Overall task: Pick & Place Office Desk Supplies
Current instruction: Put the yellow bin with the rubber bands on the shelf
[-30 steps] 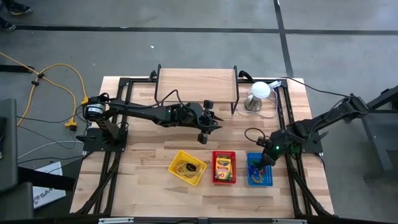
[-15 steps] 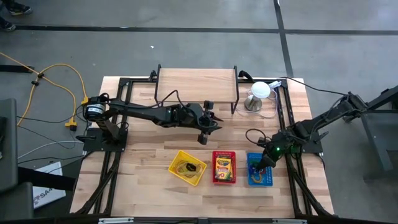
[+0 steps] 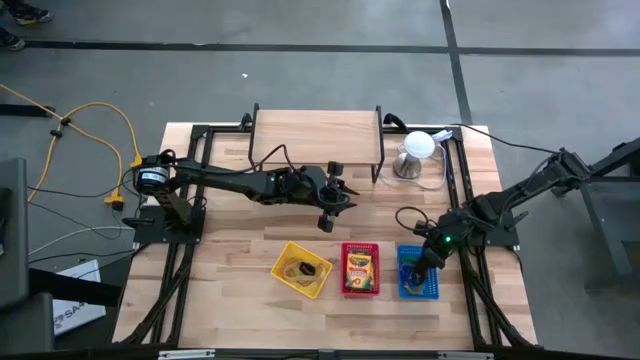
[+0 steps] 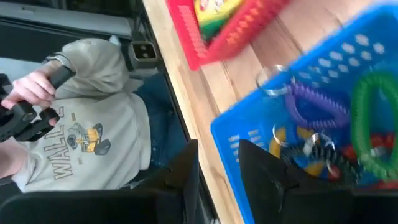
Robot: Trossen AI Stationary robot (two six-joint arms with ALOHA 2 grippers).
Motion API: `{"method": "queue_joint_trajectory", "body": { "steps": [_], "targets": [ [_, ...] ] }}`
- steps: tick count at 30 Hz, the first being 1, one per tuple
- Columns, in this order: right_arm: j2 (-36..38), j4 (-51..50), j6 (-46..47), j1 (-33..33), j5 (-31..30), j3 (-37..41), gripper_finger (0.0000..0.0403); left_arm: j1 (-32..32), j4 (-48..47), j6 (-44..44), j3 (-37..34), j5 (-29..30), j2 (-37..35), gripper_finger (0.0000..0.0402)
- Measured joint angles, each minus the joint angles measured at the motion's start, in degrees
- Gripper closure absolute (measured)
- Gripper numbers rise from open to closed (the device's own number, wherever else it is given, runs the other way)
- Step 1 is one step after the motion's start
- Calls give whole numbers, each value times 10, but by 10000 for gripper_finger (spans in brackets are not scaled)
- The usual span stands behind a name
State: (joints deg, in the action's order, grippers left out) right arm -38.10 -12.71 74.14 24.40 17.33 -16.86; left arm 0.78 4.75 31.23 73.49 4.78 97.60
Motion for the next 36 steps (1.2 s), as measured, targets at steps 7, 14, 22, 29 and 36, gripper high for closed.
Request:
{"method": "queue_joint_trajectory", "body": {
  "steps": [7, 14, 22, 29, 36],
  "targets": [
    [25, 56, -47, -29, -8, 0, 300, -7, 0, 0, 0, 0, 0, 277],
    [49, 59, -158, -95, -67, 0, 300, -7, 0, -12, 0, 0, 0, 277],
    [71, 57, -266, -206, -74, 0, 300, -21, 0, -13, 0, 32, 0, 277],
    [122, 37, -347, -261, -75, 0, 300, -38, -1, -13, 0, 73, 0, 277],
    [223, -94, -351, -256, -190, -1, 300, -40, -15, -41, 0, 73, 0, 277]
  ]
}}
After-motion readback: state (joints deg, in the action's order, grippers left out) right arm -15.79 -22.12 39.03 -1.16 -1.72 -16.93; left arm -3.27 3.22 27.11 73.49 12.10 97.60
